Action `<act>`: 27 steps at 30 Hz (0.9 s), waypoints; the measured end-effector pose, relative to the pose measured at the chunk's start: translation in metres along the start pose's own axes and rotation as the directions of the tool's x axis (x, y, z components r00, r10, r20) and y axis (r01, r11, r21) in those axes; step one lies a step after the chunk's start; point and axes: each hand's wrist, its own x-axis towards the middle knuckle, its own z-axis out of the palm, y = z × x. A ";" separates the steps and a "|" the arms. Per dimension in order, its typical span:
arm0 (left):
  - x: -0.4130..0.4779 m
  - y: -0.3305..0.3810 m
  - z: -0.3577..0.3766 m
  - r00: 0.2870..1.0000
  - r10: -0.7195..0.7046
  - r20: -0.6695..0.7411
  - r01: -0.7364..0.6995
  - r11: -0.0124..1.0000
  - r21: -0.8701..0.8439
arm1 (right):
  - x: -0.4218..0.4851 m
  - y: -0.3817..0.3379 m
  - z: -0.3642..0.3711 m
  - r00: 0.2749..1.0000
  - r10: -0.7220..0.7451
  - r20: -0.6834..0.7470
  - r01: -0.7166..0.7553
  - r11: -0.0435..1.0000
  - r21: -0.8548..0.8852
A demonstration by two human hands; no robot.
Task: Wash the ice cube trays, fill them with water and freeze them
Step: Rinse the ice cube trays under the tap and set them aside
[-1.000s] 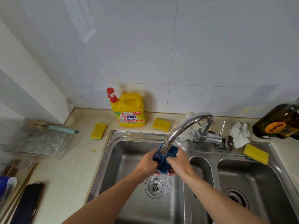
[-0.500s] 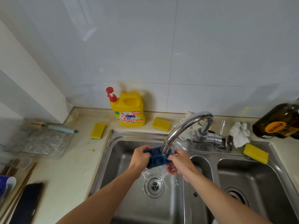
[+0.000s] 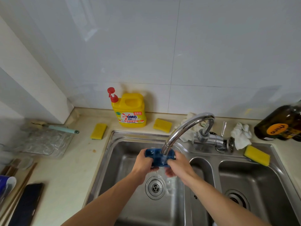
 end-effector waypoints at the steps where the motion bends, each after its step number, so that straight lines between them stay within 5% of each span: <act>1: 0.001 0.000 0.000 1.000 -0.019 -0.008 0.019 1.000 -0.005 | -0.001 0.000 0.001 1.000 -0.019 0.010 0.019 1.000 -0.012; 10: 0.004 0.006 -0.011 0.993 0.086 -0.084 -0.077 0.991 0.111 | 0.004 -0.004 -0.008 0.988 0.063 0.138 -0.082 0.988 0.132; 18: 0.004 0.009 -0.001 0.966 0.203 -0.163 -0.186 0.976 0.114 | 0.006 0.003 0.001 0.990 0.067 0.124 -0.068 0.998 -0.001; 27: -0.010 0.005 0.012 0.989 0.142 0.031 -0.137 0.981 -0.138 | 0.007 0.003 0.000 0.997 0.063 0.045 -0.066 0.994 0.086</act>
